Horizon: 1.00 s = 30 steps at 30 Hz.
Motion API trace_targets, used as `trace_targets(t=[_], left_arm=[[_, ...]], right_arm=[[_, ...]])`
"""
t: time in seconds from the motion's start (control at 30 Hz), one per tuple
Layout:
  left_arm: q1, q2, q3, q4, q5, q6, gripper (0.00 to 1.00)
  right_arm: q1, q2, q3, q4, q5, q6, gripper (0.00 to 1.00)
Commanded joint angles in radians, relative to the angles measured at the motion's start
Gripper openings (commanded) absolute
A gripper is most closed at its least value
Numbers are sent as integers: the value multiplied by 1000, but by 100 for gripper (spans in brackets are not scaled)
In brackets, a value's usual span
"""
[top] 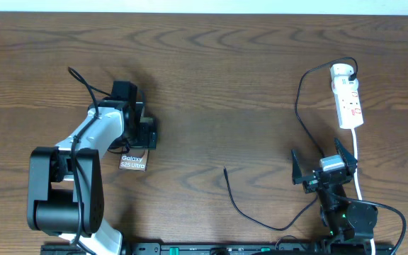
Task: Plug charger to phone and switch on socket
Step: 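Close the left gripper on the phone's long edges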
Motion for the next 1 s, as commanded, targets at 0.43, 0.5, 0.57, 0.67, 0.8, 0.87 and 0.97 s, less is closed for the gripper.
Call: trace_targets(t=[0.43,0.5,0.57,0.67,0.8,0.87,0.97], left_arm=[[2,1,-21,3,6,14,84],[2,1,-21,3,6,14,82],[2,1,-21,3,6,14,80],[2,1,-21,3,6,14,79],[2,1,-21,3,6,14,74],[2,1,-21,3,6,14,73],[2,1,-21,3,6,14,71]], right_arm=[[6,-5,-1,-5,4,-5,99],[6,-5,-1,-5,4,-5,99],[6,-5,-1,-5,4,-5,99],[6,-5,-1,-5,4,-5,99],[6,-5,-1,-5,4,-5,99],[6,-5,-1,-5,4,-5,99],[6,-5,-1,-5,4,-5,99]])
